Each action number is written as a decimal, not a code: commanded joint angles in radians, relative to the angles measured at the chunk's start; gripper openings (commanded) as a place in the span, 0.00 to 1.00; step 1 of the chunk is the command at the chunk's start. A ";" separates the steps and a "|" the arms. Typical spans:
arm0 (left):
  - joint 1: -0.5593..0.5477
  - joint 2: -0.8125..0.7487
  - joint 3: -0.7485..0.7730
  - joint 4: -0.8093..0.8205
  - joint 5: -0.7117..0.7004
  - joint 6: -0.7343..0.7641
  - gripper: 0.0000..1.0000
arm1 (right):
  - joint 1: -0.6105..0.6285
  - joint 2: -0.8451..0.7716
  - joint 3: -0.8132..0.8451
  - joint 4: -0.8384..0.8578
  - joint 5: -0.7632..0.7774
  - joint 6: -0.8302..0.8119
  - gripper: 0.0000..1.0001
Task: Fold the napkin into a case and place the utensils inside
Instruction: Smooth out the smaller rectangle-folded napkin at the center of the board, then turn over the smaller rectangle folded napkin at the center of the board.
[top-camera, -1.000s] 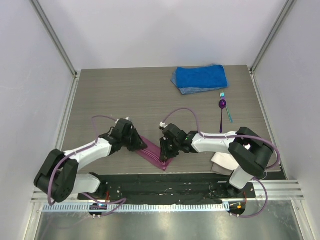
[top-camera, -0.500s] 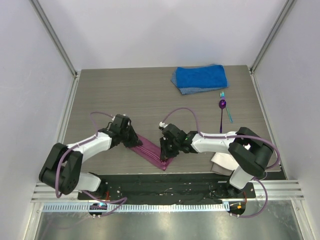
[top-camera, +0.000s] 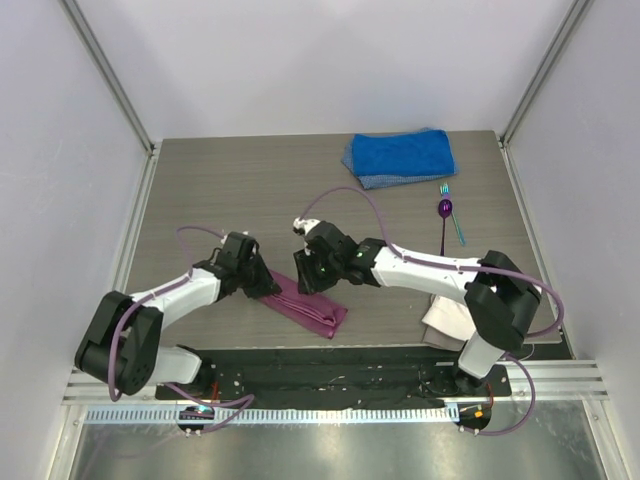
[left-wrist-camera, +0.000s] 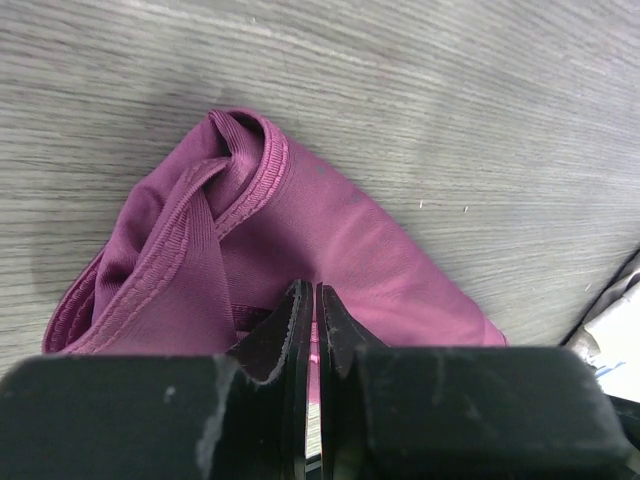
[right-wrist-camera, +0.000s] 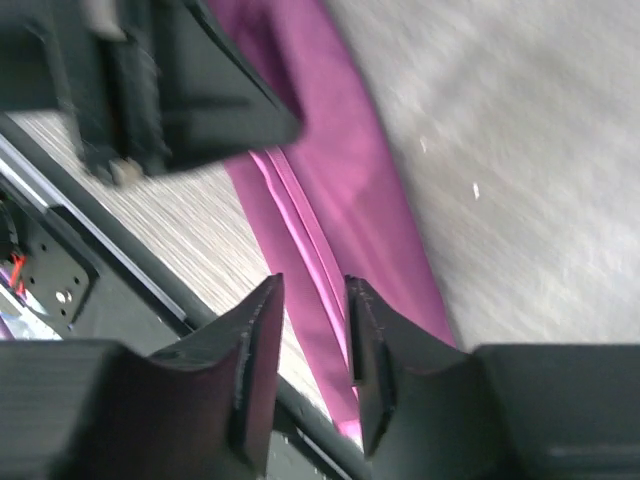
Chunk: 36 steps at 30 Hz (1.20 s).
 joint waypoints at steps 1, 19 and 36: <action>0.024 -0.044 0.042 -0.007 0.018 0.010 0.09 | 0.016 0.073 0.094 -0.024 -0.005 -0.079 0.40; 0.110 -0.505 0.080 -0.287 -0.040 0.012 0.18 | 0.134 0.193 0.122 -0.013 0.064 -0.111 0.53; 0.110 -0.719 0.071 -0.355 0.003 -0.043 0.21 | 0.297 0.358 0.263 -0.179 0.507 -0.149 0.52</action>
